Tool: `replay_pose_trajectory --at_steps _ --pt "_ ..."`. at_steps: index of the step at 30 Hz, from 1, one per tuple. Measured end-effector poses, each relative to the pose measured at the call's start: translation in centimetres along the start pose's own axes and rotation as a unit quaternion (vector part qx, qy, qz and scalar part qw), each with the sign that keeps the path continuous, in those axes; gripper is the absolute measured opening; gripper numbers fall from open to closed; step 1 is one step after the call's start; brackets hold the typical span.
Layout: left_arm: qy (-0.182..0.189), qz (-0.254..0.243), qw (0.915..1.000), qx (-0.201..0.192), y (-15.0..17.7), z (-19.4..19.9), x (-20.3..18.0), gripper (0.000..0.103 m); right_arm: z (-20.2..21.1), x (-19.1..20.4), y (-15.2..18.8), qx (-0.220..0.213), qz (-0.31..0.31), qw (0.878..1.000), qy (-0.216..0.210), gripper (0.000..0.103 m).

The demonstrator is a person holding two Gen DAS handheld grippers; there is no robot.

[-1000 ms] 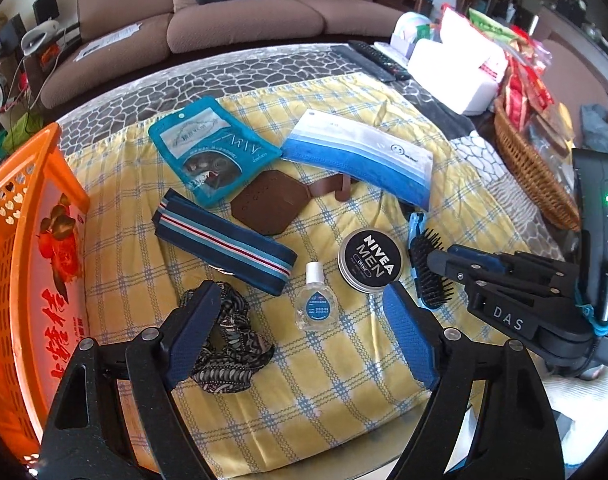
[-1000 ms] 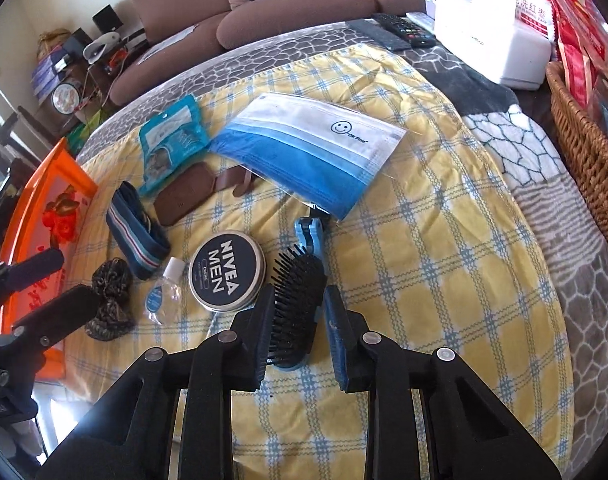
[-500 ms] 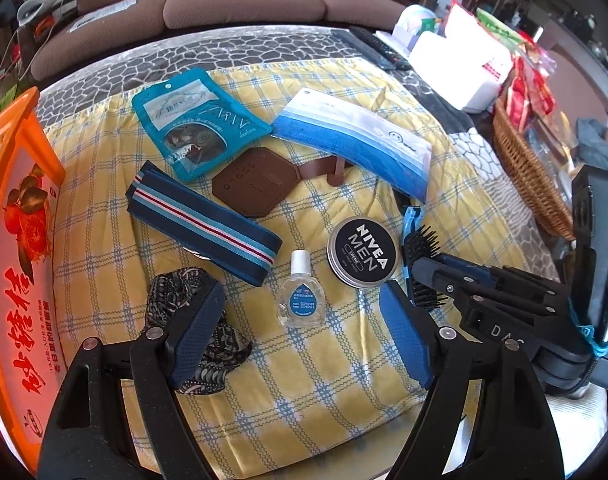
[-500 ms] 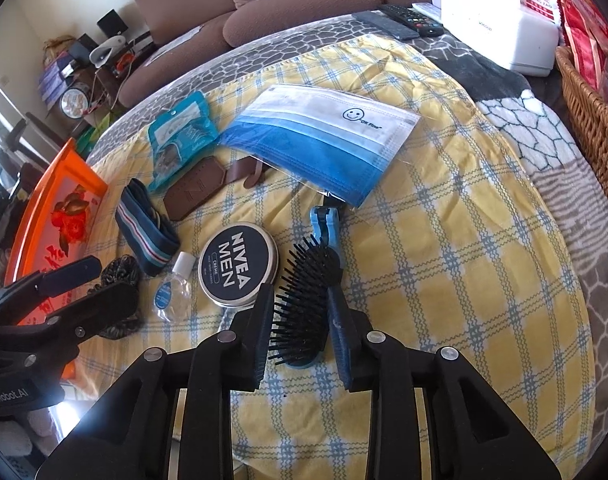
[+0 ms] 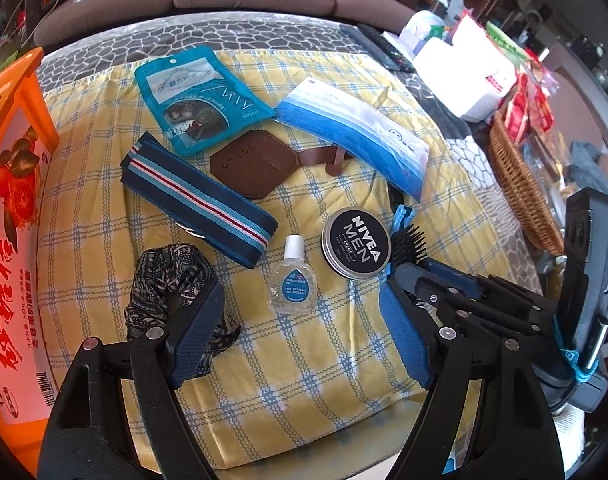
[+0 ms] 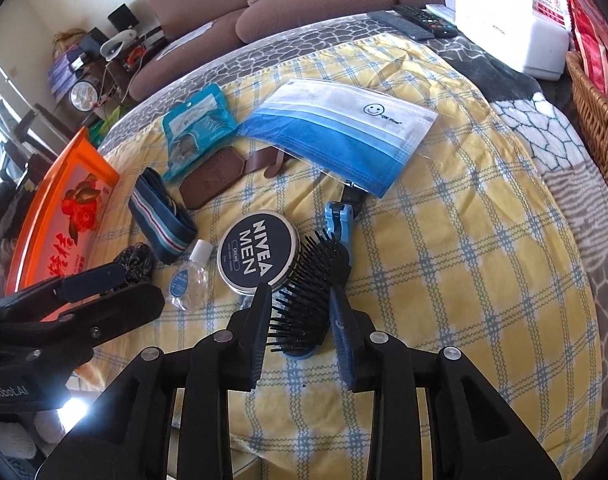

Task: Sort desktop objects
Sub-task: 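Lower the right tool onto the black hairbrush and close on it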

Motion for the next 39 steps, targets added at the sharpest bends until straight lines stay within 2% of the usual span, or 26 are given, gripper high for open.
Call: replay_pose_trajectory --at_steps 5,8,11,15,16,19,21,27,31,36,37,38,39 --pt "0.002 0.010 0.9999 0.000 0.1 0.1 0.7 0.077 1.6 0.4 -0.8 -0.027 -0.006 1.000 -0.014 0.031" --pt "0.004 0.015 0.9999 0.003 0.1 0.0 0.9 0.077 1.0 1.1 -0.6 -0.022 0.004 1.000 -0.020 0.032" --pt "0.004 0.017 0.9998 0.004 0.2 -0.1 0.9 0.077 0.3 1.2 -0.4 -0.018 0.026 0.999 0.013 0.031" --pt "0.007 0.016 0.9998 0.003 0.1 0.1 0.7 0.077 1.1 0.4 -0.6 -0.026 0.022 0.998 0.051 0.031" --pt "0.008 0.016 0.9998 0.003 0.1 0.1 0.6 0.077 1.4 0.3 -0.6 -0.029 0.024 0.998 0.056 0.033" --pt "0.010 0.017 0.9998 0.005 0.2 -0.1 0.4 0.077 1.2 -0.6 -0.1 -0.022 0.024 0.997 0.071 0.050" --pt "0.015 0.021 0.9996 0.006 0.3 -0.1 0.3 0.077 1.3 -0.9 -0.1 -0.024 0.026 0.996 0.077 0.050" --pt "0.021 0.021 0.9995 0.008 0.4 0.0 0.2 0.077 4.5 -1.1 -1.3 -0.064 -0.003 0.998 0.012 0.050" --pt "0.020 0.018 0.9996 0.011 0.3 -0.2 0.0 0.077 4.6 -2.9 -1.1 -0.059 -0.015 0.998 0.024 0.052" --pt "0.027 0.015 0.9994 0.013 0.3 -0.3 -0.8 0.077 2.0 -3.0 0.5 -0.016 0.005 0.999 0.033 0.051" --pt "0.028 0.014 0.9994 0.015 0.3 -0.4 -1.0 0.077 1.6 -2.9 0.7 -0.011 0.014 0.999 0.040 0.046" --pt "0.030 0.012 0.9994 0.016 0.3 -0.4 -1.2 0.077 1.1 -2.9 0.8 -0.007 0.019 0.999 0.044 0.035" --pt "0.032 0.012 0.9993 0.018 0.3 -0.5 -1.4 0.077 0.7 -2.9 1.0 -0.001 0.023 0.999 0.046 0.030"
Point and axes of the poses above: each gripper's, at about its wrist camera, not at the fingertips, and z roughly against the way its jaws point, x to its left, y to its underside, the point moved 9 cm from there along -z, roughly the way its jaws point, and after that the axes turned 1 degree about -y, right-handed, at the moved point
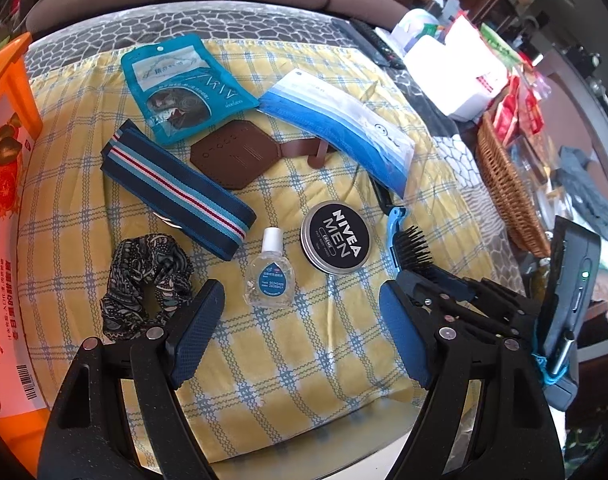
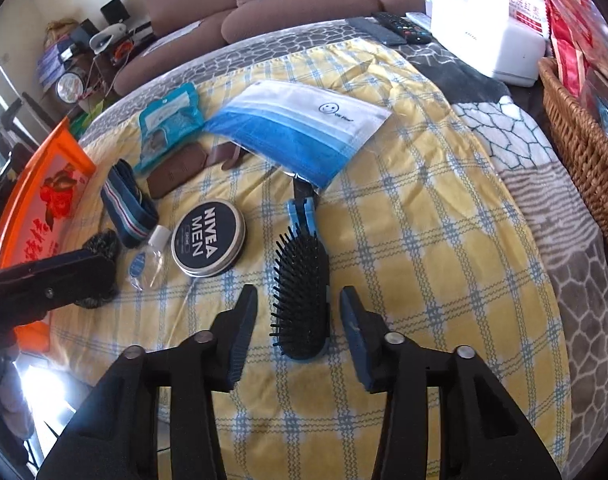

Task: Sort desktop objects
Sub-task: 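Lower the right tool onto the black hairbrush and close on it, then lift the hairbrush with the right tool while the left tool grips its bristles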

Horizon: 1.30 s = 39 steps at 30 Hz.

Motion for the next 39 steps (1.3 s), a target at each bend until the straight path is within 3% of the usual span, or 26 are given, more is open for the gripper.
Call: replay_pose_trajectory --at_steps 3,6,10,15,18,22,26,33,39 --pt "0.012 -0.003 0.9999 0.003 0.0 -0.2 -0.9 0.077 -0.4 -0.2 0.1 -0.002 0.001 1.000 -0.008 0.029" --pt "0.030 0.000 0.9995 0.013 0.0 -0.6 -2.1 0.077 0.0 -0.7 0.0 -0.005 -0.051 0.995 -0.080 0.029" --pt "0.069 0.024 0.9965 0.041 -0.1 -2.0 -3.6 0.077 0.9 -1.1 0.0 -0.007 -0.074 0.991 -0.111 0.028" --pt "0.108 0.062 0.9886 0.084 -0.1 -4.6 -5.1 0.068 2.4 -0.2 0.3 -0.006 -0.086 0.984 -0.154 0.028" --pt "0.131 0.091 0.9814 0.106 0.1 -5.8 -5.7 0.065 2.9 0.2 0.5 -0.005 -0.077 0.985 -0.157 0.028" --pt "0.153 0.116 0.9757 0.106 -0.1 -6.4 -5.9 0.062 3.2 0.6 0.9 0.000 -0.070 0.984 -0.164 0.028" --pt "0.179 0.142 0.9673 0.111 -0.2 -6.6 -6.0 0.035 3.5 1.2 1.2 0.003 -0.054 0.985 -0.163 0.028" --pt "0.198 0.144 0.9649 0.094 -0.6 -4.8 -6.0 0.034 4.7 2.5 0.9 -0.014 -0.006 0.992 -0.126 0.028" --pt "0.198 0.122 0.9695 0.076 -1.1 -1.7 -6.5 0.033 6.5 4.0 0.7 -0.036 0.011 0.993 -0.114 0.028"
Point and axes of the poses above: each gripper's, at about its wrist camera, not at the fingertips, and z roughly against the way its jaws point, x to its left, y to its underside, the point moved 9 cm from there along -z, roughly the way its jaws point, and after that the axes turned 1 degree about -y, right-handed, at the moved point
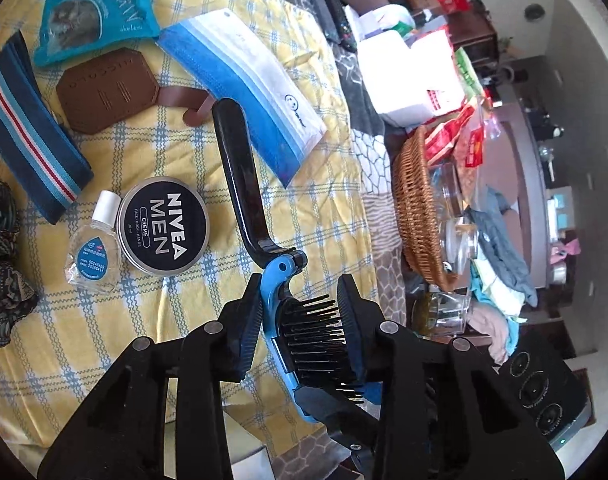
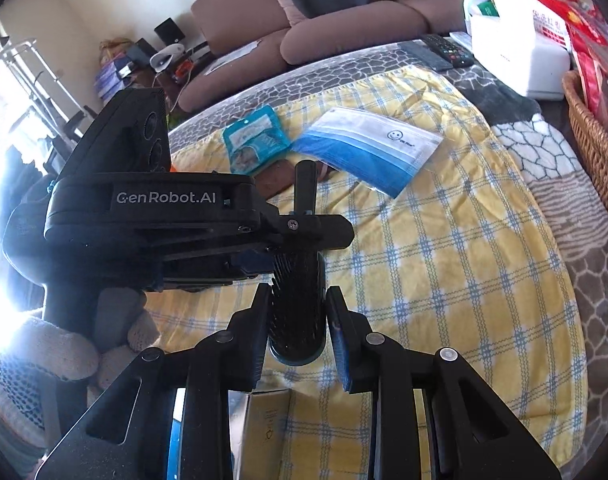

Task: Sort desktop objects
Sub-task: 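Lift the hairbrush with the right tool while the left tool grips its bristles, then carry the hairbrush with the left tool over the orange basket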

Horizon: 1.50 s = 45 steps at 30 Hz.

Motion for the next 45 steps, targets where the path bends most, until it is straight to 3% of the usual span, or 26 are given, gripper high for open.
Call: replay_pose_trajectory --at_steps 7,16,31,37,45 --pt "0.003 -0.013 0.9995 -0.027 0.9 5.4 -0.5 0.032 1.5 3.9 -0.2 -0.016 0.010 1.000 -0.011 0.026" --pt "0.014 0.001 0.9973 -0.072 1.7 13.5 1.4 0.032 3.0 11.5 -1.1 -0.024 0.045 0.998 -0.029 0.026" --pt "-0.008 0.035 0.9884 -0.148 0.9 26.5 9.5 0.032 -0.8 25.5 -2.1 -0.010 0.092 0.992 -0.089 0.025" --pt "-0.026 0.057 0.9859 -0.155 0.7 28.6 14.2 0.032 -4.3 29.7 -1.8 0.014 0.101 0.989 -0.107 0.025" --pt "-0.032 0.090 0.9842 -0.149 0.4 28.5 19.6 0.032 -9.3 32.6 -0.6 0.051 0.119 0.986 -0.102 0.025"
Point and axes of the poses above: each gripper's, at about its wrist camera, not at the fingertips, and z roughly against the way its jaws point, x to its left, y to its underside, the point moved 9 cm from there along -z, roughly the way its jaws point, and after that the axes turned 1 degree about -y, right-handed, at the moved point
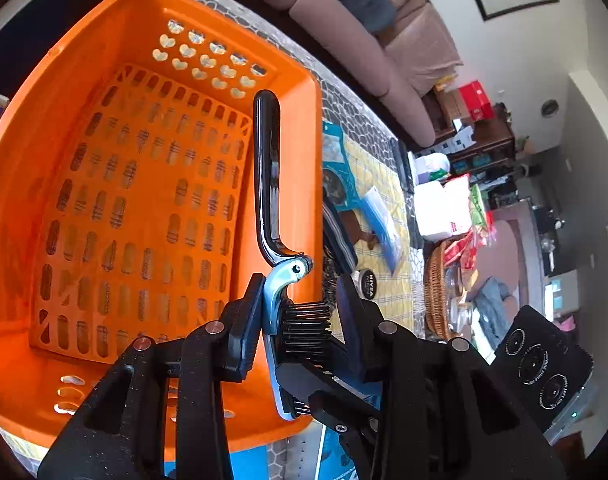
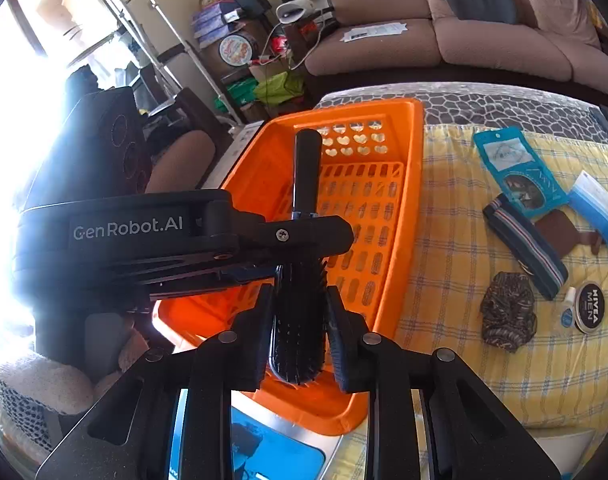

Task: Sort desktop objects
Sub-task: 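Carry the hairbrush with the left tool over the orange basket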

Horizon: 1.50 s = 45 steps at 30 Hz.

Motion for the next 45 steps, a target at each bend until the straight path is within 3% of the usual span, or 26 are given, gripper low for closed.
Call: replay_pose_trajectory --at_steps 9,24,29,39,43,45 --pt "-0.003 0.021 0.9995 0.025 0.0 -1.7 3.5 0.035 -4.3 0.6 0.9 0.036 0.015 0.999 0.027 0.025" --pt "-0.024 0.007 0.9984 0.051 0.3 -3.4 5.1 0.038 -6.6 0.1 1.8 0.061 0.036 0.995 0.074 0.021" --pt "-0.031 -0.007 0.9980 0.054 0.4 -3.7 5.0 0.031 -6.6 0.1 2.0 0.067 0.047 0.993 0.085 0.022" --pt "-0.042 -0.019 0.9967 0.067 0.9 -5.0 4.8 0.031 -6.5 -0.2 2.9 0.083 0.080 0.987 0.114 0.029" --pt "-0.041 -0.022 0.9963 0.073 0.9 -5.5 4.5 0.031 -5.8 -0.1 2.9 0.081 0.081 0.988 0.108 0.048" --pt "-0.041 -0.023 0.9961 0.074 1.0 -5.7 4.4 0.031 -5.4 -0.3 2.8 0.082 0.086 0.985 0.123 0.050"
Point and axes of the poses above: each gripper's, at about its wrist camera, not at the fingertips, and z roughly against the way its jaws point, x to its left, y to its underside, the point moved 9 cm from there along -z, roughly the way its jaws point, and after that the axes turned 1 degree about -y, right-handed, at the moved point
